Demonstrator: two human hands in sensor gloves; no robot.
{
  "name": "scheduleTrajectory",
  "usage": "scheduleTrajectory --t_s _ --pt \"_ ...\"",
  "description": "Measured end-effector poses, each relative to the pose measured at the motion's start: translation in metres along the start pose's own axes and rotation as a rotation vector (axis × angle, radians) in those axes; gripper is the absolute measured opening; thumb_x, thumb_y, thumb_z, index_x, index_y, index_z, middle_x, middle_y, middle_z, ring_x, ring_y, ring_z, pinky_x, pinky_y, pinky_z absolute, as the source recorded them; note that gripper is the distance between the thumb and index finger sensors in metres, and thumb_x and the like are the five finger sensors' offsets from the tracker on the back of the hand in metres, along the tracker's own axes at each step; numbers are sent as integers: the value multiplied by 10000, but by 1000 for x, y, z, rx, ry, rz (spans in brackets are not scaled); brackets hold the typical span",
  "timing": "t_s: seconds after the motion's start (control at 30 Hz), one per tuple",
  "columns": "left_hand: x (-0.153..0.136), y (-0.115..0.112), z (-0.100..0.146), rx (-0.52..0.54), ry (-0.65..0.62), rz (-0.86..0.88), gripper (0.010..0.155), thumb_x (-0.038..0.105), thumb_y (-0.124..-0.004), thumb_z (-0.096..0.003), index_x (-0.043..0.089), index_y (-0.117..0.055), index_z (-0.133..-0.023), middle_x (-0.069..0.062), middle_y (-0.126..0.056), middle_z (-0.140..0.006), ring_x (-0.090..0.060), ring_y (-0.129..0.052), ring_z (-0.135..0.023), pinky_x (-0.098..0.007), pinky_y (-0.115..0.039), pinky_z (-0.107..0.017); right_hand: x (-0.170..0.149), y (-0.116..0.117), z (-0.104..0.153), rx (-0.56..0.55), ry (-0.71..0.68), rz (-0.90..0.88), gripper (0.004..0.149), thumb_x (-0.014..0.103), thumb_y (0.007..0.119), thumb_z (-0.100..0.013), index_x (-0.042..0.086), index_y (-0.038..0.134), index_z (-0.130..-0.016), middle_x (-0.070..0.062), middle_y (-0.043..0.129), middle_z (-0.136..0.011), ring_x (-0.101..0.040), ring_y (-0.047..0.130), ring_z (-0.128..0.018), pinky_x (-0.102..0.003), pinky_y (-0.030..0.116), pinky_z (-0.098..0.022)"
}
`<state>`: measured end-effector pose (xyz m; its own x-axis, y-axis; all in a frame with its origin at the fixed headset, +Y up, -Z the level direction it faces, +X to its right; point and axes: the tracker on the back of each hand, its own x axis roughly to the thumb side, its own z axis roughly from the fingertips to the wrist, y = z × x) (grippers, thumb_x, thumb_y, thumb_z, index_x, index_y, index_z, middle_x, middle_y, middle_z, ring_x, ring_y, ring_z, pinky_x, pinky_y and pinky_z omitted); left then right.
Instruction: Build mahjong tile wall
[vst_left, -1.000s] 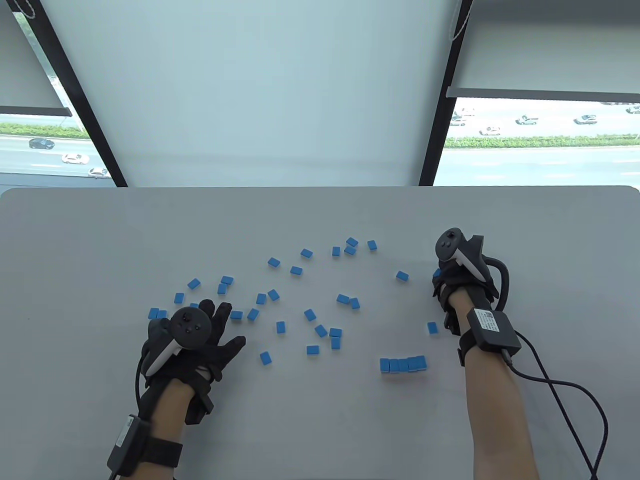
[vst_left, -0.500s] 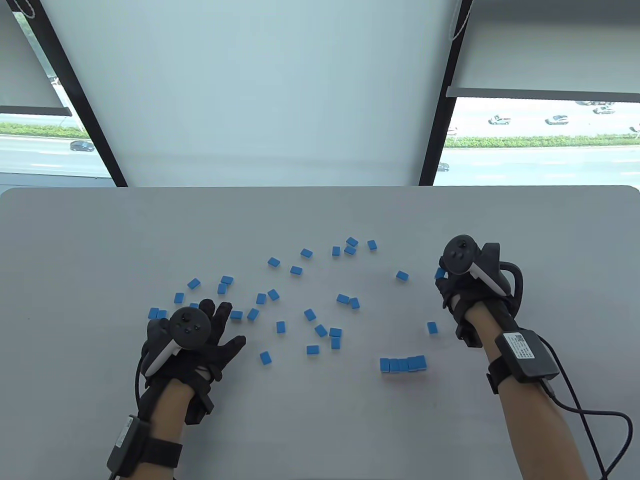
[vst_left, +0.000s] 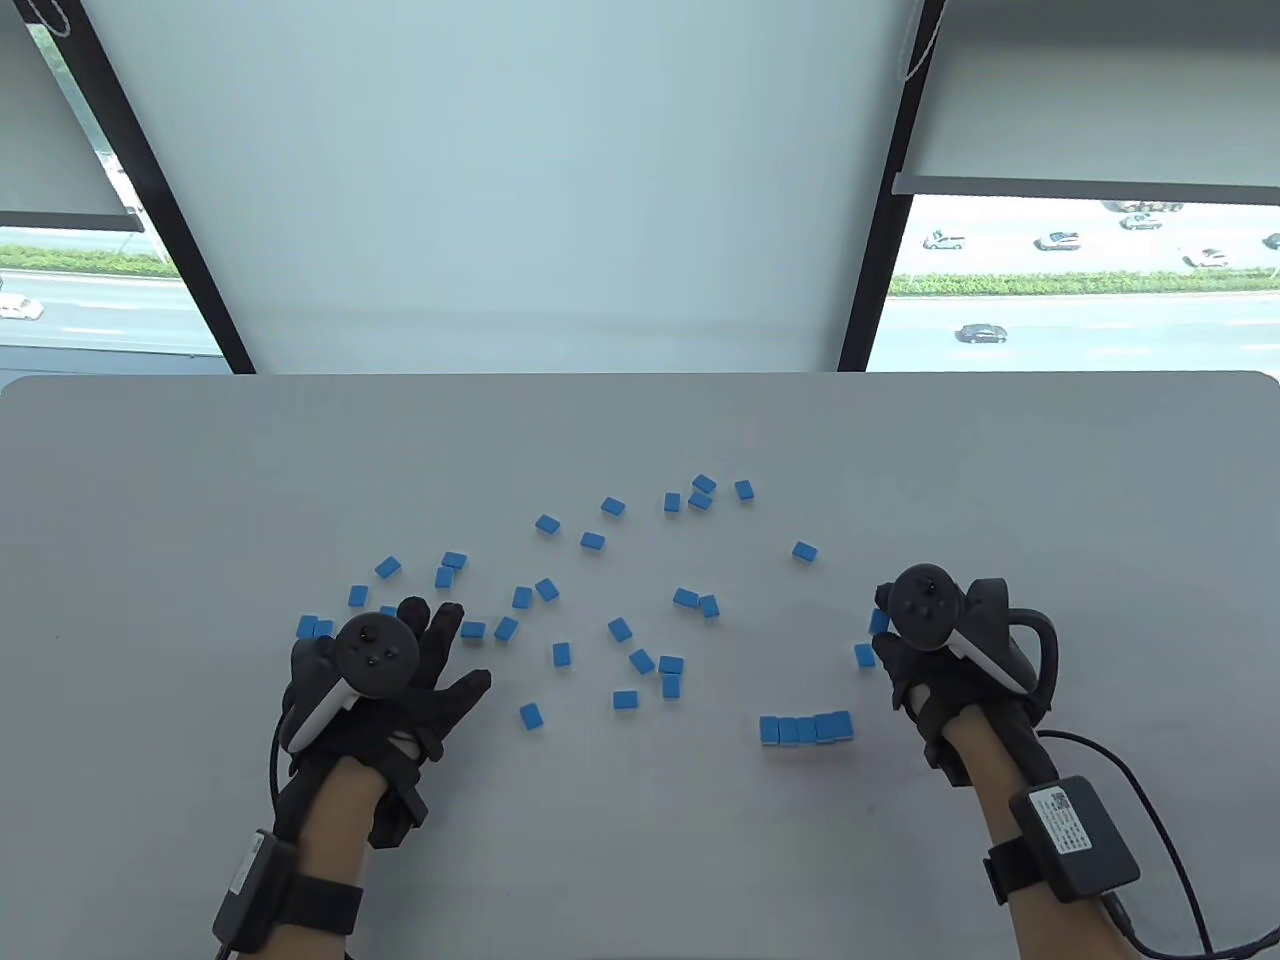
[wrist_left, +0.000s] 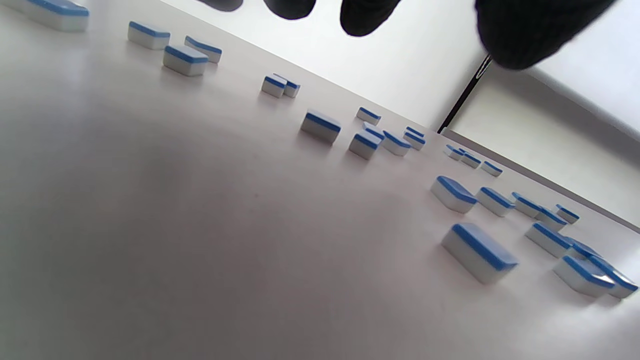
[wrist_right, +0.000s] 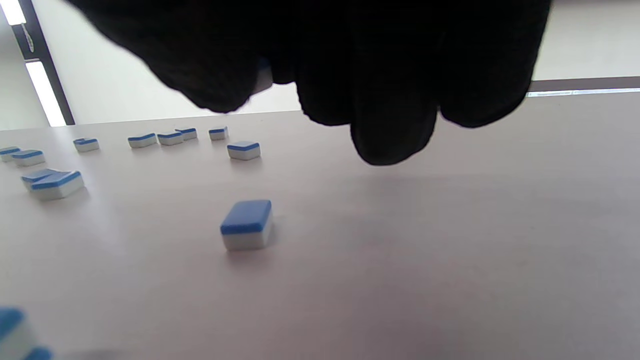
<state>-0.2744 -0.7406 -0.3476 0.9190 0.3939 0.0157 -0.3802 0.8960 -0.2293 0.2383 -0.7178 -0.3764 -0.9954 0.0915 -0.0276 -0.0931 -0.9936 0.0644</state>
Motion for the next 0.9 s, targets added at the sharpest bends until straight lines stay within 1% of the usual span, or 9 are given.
scheduleTrajectory --t_s 0.03,0.13,0.17,0.23,0.33,0.43,0.6,0.9 --pt "0 -1 0 -3 -1 -4 832 693 -663 -419 341 -405 -1128 -49 -312 -1207 -481 -319 -1073 -743 -231 -665 -4 6 -1 18 20 16 559 403 852 -423 279 653 -931 -26 817 -850 -297 996 -633 -478 841 -499" --pt "1 -2 -1 -6 -4 -5 831 693 -663 -419 342 -405 -1127 -49 -312 -1208 -481 -320 -1073 -744 -231 -664 -11 22 -3 11 31 57 555 408 851 -420 283 661 -926 -39 799 -886 -315 987 -677 -488 834 -504" --pt "1 -2 -1 -7 -4 -4 833 694 -663 -418 343 -404 -1128 -48 -312 -1208 -481 -320 -1073 -743 -230 -665 -11 26 -4 35 29 61 550 410 851 -420 293 662 -924 -35 797 -887 -317 972 -680 -492 825 -507" --pt "1 -1 -1 -6 -4 -5 832 693 -664 -418 343 -406 -1127 -50 -312 -1208 -482 -321 -1072 -744 -231 -664 -10 28 -5 29 30 72 546 417 848 -423 314 658 -925 -34 782 -894 -317 943 -679 -505 799 -521" --pt "1 -1 0 -3 -5 -5 832 693 -663 -419 341 -405 -1127 -50 -311 -1207 -481 -319 -1073 -743 -230 -665 -9 32 -8 66 38 66 540 417 847 -429 338 658 -929 -39 770 -896 -334 897 -684 -524 765 -538" --pt "1 -1 0 -1 -6 -4 832 693 -663 -419 342 -404 -1127 -50 -310 -1208 -482 -319 -1073 -744 -231 -664 -9 34 -8 73 31 86 533 414 843 -434 362 656 -930 -34 754 -903 -325 877 -691 -523 751 -550" --pt "1 -1 0 -2 -3 -8 831 693 -664 -418 343 -406 -1127 -50 -313 -1207 -481 -319 -1073 -744 -230 -664 -9 36 -8 93 19 70 531 410 840 -438 377 652 -933 -46 724 -912 -341 840 -700 -533 725 -564" --pt "1 0 0 4 -3 -6 831 692 -665 -418 342 -407 -1126 -49 -314 -1207 -481 -319 -1073 -743 -231 -665 -8 38 -8 83 14 68 536 414 827 -442 393 642 -945 -49 729 -899 -344 835 -682 -531 723 -561"
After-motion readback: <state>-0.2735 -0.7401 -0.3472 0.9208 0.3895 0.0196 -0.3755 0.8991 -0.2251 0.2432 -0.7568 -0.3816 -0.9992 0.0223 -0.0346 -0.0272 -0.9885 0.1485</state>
